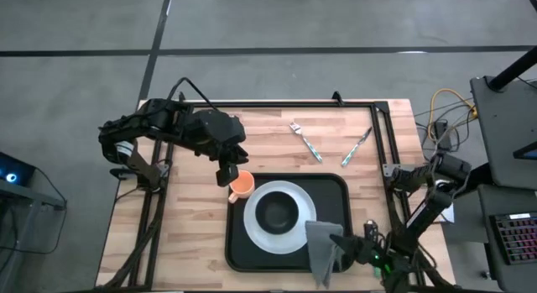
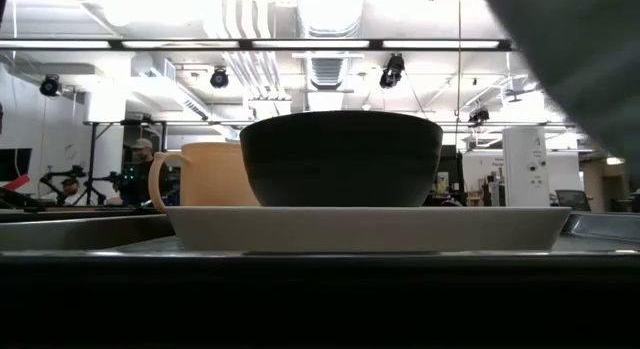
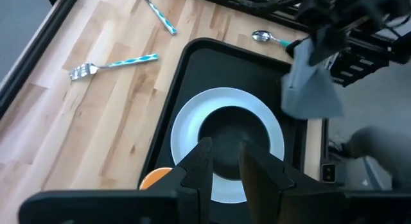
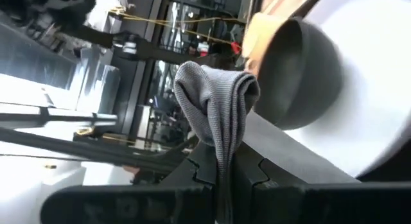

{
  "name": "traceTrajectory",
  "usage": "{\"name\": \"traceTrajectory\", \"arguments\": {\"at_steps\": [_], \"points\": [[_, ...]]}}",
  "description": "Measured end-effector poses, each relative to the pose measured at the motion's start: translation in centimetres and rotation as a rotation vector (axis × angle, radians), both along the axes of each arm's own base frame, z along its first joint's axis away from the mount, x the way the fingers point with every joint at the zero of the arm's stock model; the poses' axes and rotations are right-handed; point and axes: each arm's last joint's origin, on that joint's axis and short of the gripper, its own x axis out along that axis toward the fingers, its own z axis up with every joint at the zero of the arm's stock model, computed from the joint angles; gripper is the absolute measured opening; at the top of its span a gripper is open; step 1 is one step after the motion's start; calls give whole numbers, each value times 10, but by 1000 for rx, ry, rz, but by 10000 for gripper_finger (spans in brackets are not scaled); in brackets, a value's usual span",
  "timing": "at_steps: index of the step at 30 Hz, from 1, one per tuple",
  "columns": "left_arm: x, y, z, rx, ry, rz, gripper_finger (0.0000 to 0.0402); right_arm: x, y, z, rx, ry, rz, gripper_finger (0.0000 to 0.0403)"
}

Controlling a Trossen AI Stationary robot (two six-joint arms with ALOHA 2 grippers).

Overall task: Set up tray
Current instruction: Put the gray napkin to the right of the white plate on the black tray

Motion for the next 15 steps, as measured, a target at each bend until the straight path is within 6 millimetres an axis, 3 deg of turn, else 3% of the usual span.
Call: {"name": "traceTrajectory", "arguments": {"at_steps": [7,15], "points": [[0,0,0,-12,1,11,59,-11,-36,-48,-71,68,10,8],[-1,0,-1,-12,16,9,59,-37,-87,-45,-132,129,52,8]]}}
